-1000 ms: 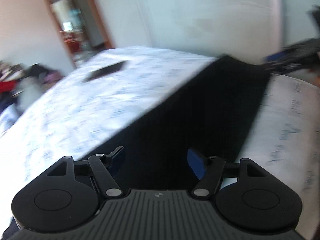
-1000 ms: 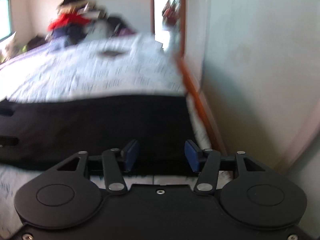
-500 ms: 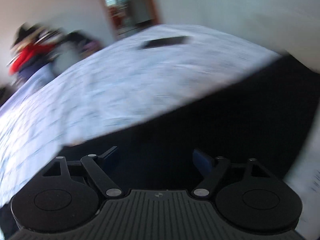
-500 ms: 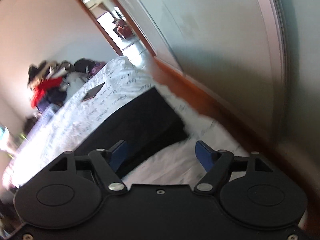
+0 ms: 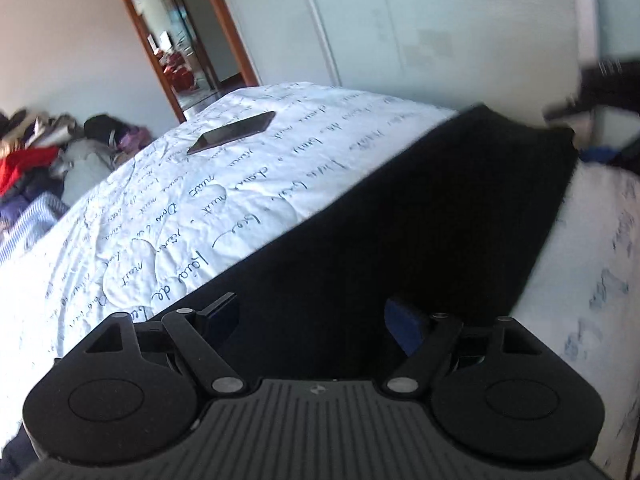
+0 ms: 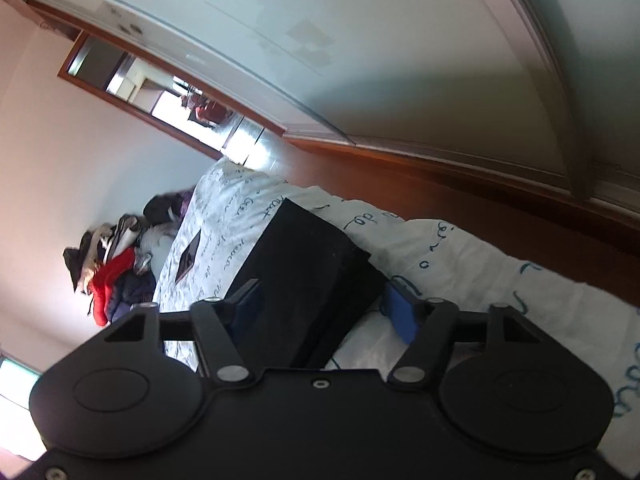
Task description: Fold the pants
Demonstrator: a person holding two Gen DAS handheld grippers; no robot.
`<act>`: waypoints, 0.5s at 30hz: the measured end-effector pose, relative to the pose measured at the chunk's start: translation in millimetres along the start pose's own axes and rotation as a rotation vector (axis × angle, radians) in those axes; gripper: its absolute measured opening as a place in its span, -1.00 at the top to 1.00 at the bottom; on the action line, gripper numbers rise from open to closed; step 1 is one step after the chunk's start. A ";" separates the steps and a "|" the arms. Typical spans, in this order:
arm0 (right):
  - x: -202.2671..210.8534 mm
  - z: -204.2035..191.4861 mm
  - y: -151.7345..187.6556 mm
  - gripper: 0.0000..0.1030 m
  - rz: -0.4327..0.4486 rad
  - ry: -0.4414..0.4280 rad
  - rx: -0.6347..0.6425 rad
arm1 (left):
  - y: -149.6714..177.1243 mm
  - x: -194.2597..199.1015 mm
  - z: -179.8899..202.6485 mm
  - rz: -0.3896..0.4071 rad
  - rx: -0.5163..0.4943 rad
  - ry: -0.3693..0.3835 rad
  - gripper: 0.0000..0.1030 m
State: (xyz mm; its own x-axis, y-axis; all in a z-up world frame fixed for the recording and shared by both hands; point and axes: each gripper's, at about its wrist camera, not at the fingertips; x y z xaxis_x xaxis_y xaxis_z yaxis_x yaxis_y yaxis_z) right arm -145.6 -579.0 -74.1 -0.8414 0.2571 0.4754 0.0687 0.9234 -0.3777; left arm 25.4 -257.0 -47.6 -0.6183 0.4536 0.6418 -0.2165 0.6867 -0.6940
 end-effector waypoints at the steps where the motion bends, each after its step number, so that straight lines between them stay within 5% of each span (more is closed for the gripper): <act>1: 0.1 2.3 -1.1 0.24 0.005 0.001 -0.014 | -3.4 -0.4 -4.3 -0.014 0.035 0.018 -0.60; 2: 0.4 4.6 -1.8 0.55 0.012 -0.002 -0.027 | -7.1 -3.2 -10.0 -0.029 0.077 0.043 -0.60; 3: -1.4 6.0 -3.0 0.65 0.016 -0.001 -0.028 | -11.0 -7.2 -16.3 -0.047 0.124 0.072 -0.60; 7: 2.3 -7.0 -0.8 0.77 0.037 0.006 0.091 | -24.5 -25.8 -37.6 -0.160 0.273 0.187 -0.56; 12: 8.0 -76.5 27.1 0.78 0.056 0.045 0.609 | -42.9 -42.7 -56.2 -0.208 0.376 0.291 -0.59; 15: 6.6 -110.5 57.4 0.78 0.051 0.063 0.889 | -51.2 -52.6 -69.7 -0.232 0.533 0.453 -0.61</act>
State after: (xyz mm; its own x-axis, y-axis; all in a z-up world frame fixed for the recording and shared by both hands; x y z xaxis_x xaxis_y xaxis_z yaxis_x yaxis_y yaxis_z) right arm -88.0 -492.8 -4.8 -0.8159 0.3313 0.4738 -0.3575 0.3549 -0.8638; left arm 121.7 -276.4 -23.1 -0.1647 0.5996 0.7832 -0.7133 0.4761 -0.5144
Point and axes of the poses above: each gripper's, at about its wrist camera, not at the fingertips, and x roughly against the way its jaws point, z to its right, y to its underside, and after that the axes turned 4 degrees about -y, right-handed
